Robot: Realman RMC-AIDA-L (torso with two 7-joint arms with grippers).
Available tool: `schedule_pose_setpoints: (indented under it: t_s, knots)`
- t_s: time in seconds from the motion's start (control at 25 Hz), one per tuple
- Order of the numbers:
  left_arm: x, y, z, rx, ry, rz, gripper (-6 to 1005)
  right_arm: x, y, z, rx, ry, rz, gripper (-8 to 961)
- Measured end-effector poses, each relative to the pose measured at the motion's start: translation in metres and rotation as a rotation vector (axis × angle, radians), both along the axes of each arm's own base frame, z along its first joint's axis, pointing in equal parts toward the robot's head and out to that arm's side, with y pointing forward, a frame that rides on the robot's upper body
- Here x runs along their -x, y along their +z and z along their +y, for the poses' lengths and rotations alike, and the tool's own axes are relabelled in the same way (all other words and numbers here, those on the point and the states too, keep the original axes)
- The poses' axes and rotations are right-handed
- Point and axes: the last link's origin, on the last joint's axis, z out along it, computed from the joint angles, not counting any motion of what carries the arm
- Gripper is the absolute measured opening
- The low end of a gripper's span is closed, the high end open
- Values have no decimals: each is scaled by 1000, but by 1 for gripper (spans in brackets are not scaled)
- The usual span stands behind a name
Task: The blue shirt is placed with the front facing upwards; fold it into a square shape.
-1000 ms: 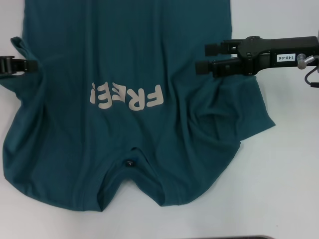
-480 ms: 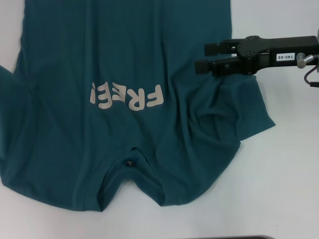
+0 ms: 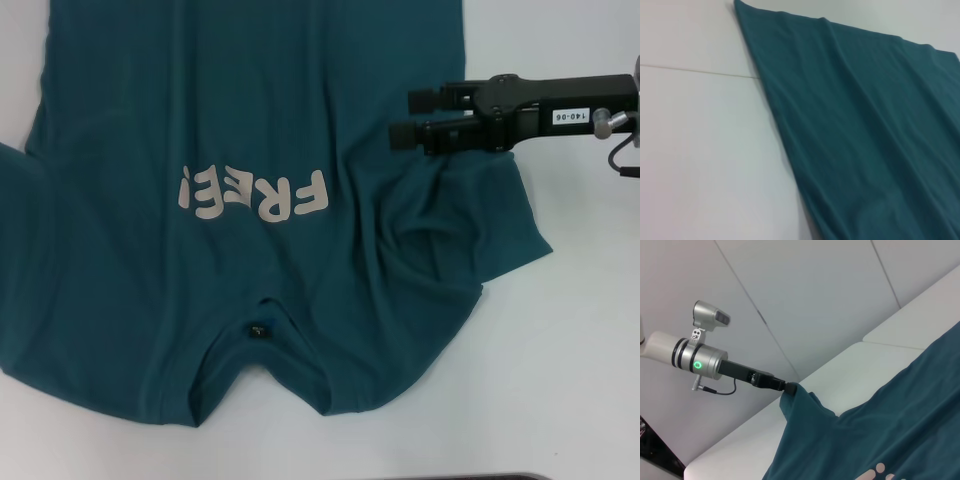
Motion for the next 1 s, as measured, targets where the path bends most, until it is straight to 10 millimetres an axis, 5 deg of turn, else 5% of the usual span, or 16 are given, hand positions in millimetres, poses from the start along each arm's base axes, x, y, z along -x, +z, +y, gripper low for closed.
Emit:
schedule_pose_setpoints:
  t_s: [0.28, 1.0]
  knots:
    - [-6, -7, -2, 39, -7, -33, 18, -1, 0, -1, 2, -3, 1, 924]
    - [-42, -62, 6, 140, -69, -146, 31, 0, -1, 0, 5, -1, -2, 924]
